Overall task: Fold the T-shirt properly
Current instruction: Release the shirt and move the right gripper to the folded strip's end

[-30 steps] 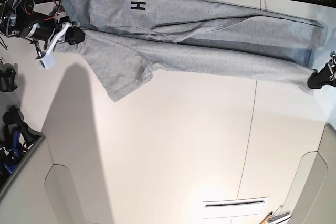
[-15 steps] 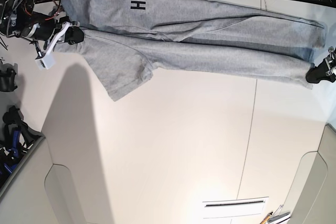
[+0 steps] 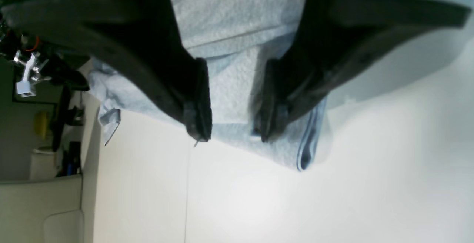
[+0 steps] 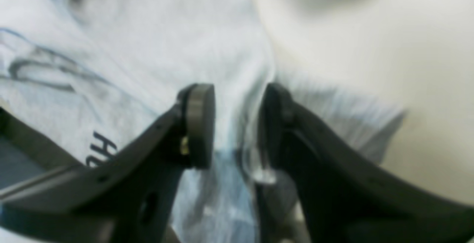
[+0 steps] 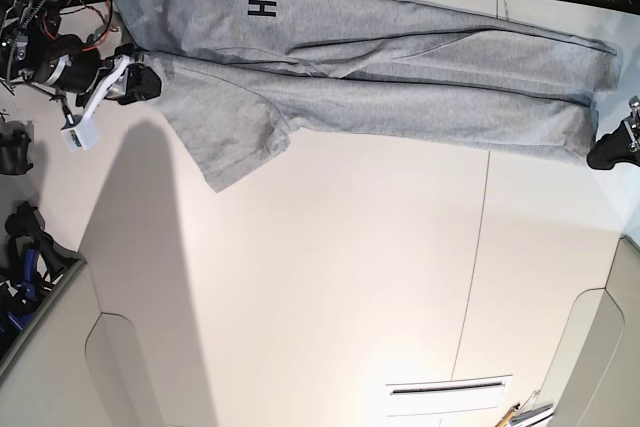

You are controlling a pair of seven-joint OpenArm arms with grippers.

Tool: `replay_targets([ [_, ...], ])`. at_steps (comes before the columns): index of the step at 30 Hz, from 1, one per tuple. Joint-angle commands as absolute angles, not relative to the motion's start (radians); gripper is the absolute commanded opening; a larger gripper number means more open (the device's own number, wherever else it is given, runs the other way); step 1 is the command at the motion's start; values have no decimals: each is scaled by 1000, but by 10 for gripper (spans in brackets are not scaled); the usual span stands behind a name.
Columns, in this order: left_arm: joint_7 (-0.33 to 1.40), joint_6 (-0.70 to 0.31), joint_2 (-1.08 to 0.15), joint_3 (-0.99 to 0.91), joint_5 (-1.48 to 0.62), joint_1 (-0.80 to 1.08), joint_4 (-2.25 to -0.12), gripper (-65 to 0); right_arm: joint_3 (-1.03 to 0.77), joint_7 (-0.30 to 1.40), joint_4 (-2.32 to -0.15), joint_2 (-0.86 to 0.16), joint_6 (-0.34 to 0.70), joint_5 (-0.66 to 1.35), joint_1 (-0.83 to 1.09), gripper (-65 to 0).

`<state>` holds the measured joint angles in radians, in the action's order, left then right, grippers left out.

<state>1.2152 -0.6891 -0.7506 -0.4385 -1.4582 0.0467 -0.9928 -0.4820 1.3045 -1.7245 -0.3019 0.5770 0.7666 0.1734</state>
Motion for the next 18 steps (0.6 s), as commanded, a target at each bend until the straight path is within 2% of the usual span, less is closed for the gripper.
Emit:
replay_targets([
  [1,1205,-698,-787,-458,-1484,33,-1010,-395,-490,1279,-1755,-316,580,785,152,-419],
  [6,1205,-698,-788,-522,-1484,33,-1036,-395,-490,1221,-1771,-315,580,779,72,-419],
  [10,1200,-698,-788,-546,-1484,33,-1048,-395,-487,1124,-1744,-292,580,662,8,-418],
  [14,1197,-698,-787,-545,-1484,33,-1048,-395,-467,1066,-1617,-260,580,640,-56,-360],
  [18,1186,-698,-787,-545,-1484,33,-1048,-395,-392,1065,-1451,-243,580,639,-125,-353],
])
